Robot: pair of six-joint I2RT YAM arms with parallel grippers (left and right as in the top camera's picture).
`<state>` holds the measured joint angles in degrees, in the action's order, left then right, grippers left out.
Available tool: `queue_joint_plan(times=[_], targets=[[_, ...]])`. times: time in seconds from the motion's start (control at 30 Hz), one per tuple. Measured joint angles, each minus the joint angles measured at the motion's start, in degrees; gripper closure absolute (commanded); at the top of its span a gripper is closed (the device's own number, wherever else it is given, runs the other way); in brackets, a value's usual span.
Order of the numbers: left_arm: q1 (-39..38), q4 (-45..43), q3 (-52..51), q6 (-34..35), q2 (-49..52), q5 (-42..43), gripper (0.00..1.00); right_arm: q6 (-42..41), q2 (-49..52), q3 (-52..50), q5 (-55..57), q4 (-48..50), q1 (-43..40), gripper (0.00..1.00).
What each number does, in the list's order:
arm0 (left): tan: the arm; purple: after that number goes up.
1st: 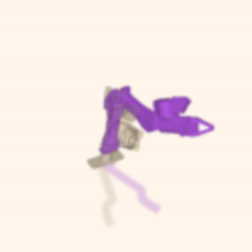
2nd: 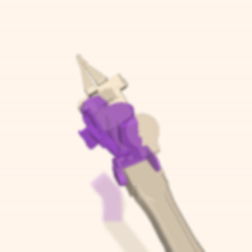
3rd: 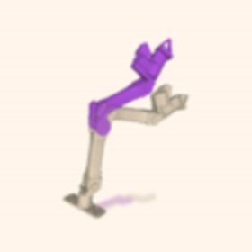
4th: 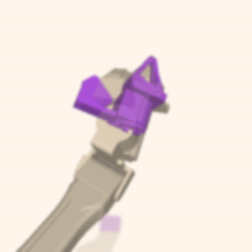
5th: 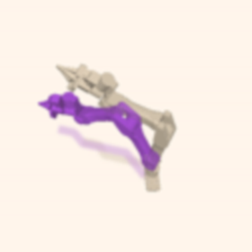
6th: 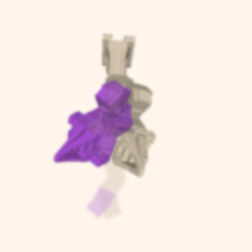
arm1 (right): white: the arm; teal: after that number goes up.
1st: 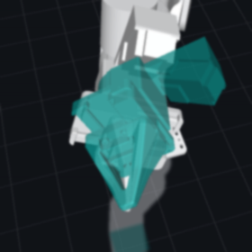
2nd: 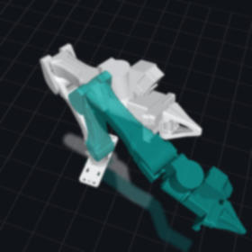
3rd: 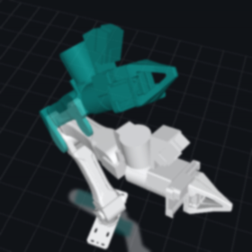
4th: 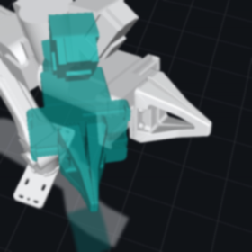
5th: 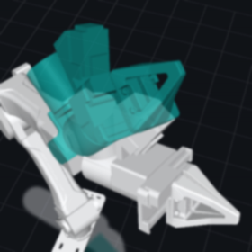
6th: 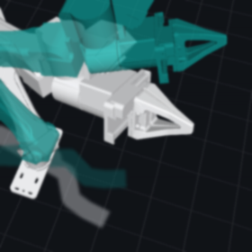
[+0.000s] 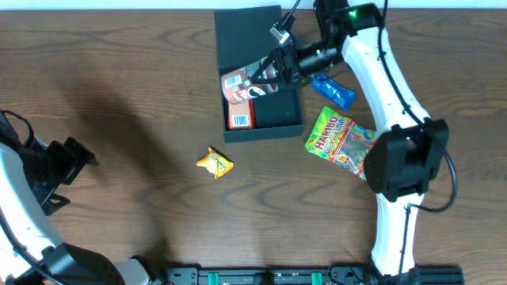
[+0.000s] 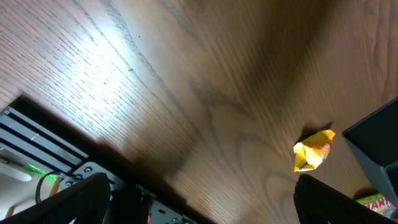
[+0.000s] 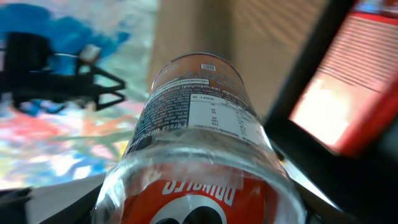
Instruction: Pack container
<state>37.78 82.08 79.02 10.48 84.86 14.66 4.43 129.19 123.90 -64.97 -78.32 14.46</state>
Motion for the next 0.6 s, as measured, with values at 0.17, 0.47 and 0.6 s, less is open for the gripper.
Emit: queue_joint_plan(times=[0.17, 0.47, 0.6], targets=[[0.00, 0.00, 0.00, 0.00, 0.00, 0.00, 0.05, 0.87, 4.92, -1.01, -5.07, 0.20, -0.07, 0.32], [0.00, 0.00, 0.00, 0.00, 0.00, 0.00, 0.05, 1.27, 5.88, -2.86, -7.26, 0.42, -2.14, 0.27], [0.00, 0.00, 0.00, 0.00, 0.00, -0.02, 0.05, 1.27, 5.88, -5.81, -7.54, 1.36, -3.26, 0.26]])
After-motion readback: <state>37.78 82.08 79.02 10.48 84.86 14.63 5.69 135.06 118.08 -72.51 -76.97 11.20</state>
